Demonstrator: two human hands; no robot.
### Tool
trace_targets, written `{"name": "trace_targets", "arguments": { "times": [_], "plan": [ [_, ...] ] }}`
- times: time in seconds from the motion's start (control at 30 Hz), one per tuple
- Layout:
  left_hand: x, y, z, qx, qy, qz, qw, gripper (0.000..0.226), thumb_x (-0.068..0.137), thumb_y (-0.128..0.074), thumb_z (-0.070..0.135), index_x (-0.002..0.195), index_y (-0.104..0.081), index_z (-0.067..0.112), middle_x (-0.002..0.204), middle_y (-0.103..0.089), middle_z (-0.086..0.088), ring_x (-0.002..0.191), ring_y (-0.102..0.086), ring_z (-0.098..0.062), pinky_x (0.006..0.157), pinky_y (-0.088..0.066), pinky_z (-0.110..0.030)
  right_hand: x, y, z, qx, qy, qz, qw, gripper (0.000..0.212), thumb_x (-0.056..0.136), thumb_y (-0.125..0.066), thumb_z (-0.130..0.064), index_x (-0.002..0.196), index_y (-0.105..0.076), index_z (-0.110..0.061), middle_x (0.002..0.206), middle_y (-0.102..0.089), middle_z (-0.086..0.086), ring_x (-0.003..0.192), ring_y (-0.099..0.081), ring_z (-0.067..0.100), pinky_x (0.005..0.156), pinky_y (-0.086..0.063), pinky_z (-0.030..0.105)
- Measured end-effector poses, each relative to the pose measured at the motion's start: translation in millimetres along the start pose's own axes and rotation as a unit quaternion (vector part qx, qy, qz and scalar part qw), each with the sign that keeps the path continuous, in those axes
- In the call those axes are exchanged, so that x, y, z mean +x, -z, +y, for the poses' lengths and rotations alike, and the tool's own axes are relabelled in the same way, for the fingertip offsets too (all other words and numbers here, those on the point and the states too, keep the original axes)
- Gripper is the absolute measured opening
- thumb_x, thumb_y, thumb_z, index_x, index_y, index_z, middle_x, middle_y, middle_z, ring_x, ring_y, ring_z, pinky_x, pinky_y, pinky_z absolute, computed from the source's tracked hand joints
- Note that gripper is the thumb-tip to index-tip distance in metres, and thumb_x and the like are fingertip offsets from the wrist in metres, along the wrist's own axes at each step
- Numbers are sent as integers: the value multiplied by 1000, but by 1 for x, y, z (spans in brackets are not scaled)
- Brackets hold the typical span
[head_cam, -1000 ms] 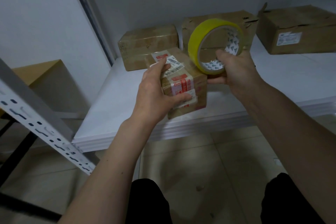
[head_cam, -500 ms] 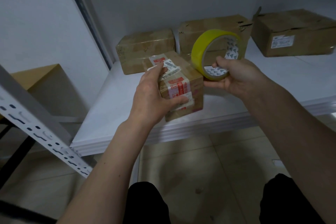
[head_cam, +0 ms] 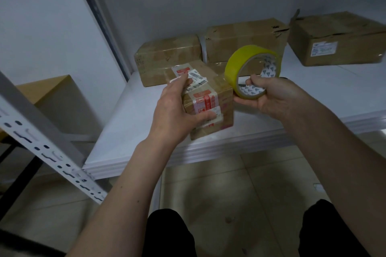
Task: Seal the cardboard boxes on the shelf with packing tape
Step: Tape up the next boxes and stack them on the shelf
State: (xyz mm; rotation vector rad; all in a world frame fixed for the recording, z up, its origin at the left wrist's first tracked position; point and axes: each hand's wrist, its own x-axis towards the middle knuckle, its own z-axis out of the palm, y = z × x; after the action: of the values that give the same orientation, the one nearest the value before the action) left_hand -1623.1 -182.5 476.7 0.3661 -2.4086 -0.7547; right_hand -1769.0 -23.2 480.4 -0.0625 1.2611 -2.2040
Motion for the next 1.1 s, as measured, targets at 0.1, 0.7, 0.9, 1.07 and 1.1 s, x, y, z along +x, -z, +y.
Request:
{"name": "trace_targets", "arguments": {
  "times": [0.1,0.7,0.9,1.07,1.1],
  "plan": [
    [0,1,1,-3,-1,0,1000,99,61,-92,36,146,-43,21,139,-52,1,126,-51,-15,107,-45,-38,2,5,10,23,-36,4,999,5,98,-49,-8,96,-51,-3,70,-71,15,60,-71,27,44,-56,42],
    [8,-13,66,312,-109,-160,930,107,76,-66,69,153,-20,12,160,-24,-10,148,-20,-27,121,-17,-41,9,9,18,-22,-2,-17,1000,12,95,-47,0,101,-56,-5,102,-63,19,87,-64,30,54,-60,43],
    [1,-3,39,290,-54,-105,950,110,78,-61,72,156,-17,9,164,-17,-7,151,-12,-20,122,-10,-32,3,7,17,-49,-7,-28,998,14,97,-47,-3,109,-53,-3,100,-62,22,78,-65,32,52,-59,43],
    [-6,-12,33,263,-41,-53,962,104,80,-56,73,156,-21,11,164,-18,-8,152,-11,-23,124,-10,-39,-1,7,23,-42,-7,-19,999,30,100,-47,-16,127,-51,-4,119,-62,21,94,-66,32,64,-60,47],
    [-8,-14,33,246,-40,-36,968,101,80,-54,73,155,-26,12,162,-23,-8,151,-14,-24,123,-13,-40,-1,7,26,-26,-4,-18,999,32,100,-47,-17,129,-51,-5,122,-62,19,102,-65,32,73,-59,48]
  ]
}}
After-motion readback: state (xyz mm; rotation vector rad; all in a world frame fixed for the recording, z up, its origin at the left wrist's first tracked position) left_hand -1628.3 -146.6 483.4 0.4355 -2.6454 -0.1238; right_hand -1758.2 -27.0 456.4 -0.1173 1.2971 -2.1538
